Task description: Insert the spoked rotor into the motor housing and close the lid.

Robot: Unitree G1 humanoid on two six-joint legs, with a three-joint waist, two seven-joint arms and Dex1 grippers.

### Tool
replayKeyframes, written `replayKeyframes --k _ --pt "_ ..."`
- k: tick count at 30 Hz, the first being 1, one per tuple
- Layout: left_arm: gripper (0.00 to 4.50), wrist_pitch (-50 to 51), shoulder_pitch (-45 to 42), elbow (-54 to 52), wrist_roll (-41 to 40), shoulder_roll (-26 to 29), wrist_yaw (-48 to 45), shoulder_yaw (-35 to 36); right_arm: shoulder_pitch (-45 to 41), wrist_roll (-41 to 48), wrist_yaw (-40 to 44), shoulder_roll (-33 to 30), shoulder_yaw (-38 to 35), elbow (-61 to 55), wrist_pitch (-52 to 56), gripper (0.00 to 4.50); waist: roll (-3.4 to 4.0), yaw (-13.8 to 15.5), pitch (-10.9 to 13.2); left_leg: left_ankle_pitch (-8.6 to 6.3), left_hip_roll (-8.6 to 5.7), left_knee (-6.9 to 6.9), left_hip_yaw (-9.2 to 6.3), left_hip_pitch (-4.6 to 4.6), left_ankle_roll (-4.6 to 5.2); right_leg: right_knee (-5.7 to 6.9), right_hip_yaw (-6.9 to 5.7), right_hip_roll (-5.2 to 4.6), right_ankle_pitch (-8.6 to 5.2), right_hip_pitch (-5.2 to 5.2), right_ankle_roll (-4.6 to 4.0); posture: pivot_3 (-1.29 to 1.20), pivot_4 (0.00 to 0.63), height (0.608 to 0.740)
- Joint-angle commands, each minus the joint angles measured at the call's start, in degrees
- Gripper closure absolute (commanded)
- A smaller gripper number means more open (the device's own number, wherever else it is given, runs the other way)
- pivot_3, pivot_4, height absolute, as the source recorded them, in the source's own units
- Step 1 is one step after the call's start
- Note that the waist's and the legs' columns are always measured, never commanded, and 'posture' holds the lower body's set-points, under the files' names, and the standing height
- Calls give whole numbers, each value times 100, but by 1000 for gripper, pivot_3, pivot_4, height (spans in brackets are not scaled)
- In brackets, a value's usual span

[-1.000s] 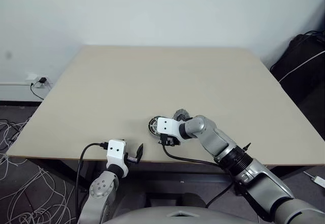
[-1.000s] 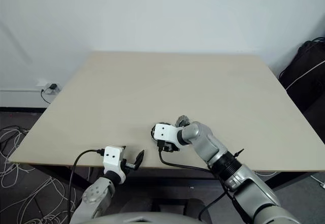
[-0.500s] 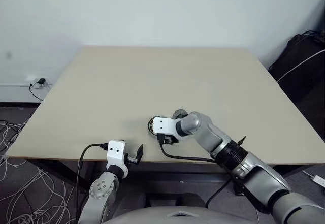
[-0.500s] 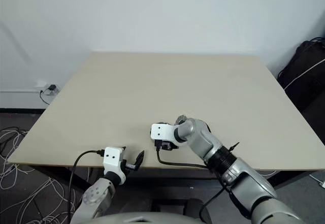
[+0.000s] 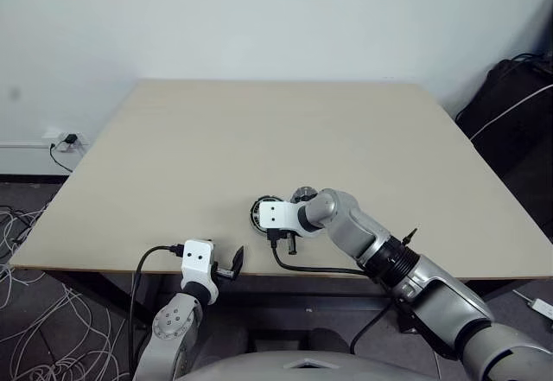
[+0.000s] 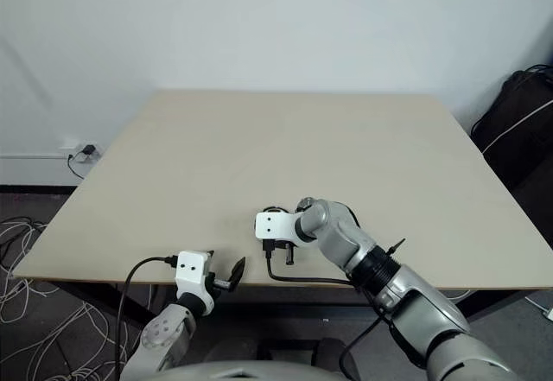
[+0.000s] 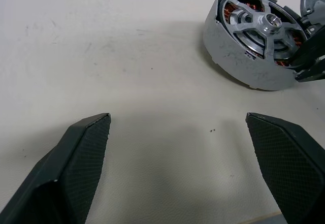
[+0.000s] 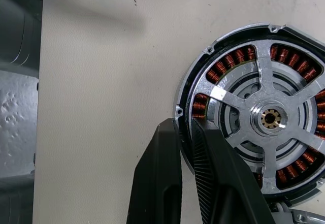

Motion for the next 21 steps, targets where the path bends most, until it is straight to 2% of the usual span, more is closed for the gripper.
replayKeyframes --k 1,12,21 --pt "0 -84 -57 -259 -28 -12 -38 -28 93 -20 -38 -137 -190 -89 281 4429 0 8 0 0 0 0 0 0 0 0 0 0 0 0 0 0 0 740" --pt "0 -58 -21 -247 -39 -42 -76 -66 983 241 -278 -776 -967 -1710 1879 4429 1 215 1 -5 -8 0 1 -22 9 -25 -6 -16 -2 -4 0 0 0 740" --pt "0 108 -59 -349 -59 -29 -111 -164 1309 405 -277 -1748 -1136 -2598 2120 4429 -2 287 4 -10 -10 15 1 -60 17 -33 -17 -26 -3 -31 -1 0 0 740"
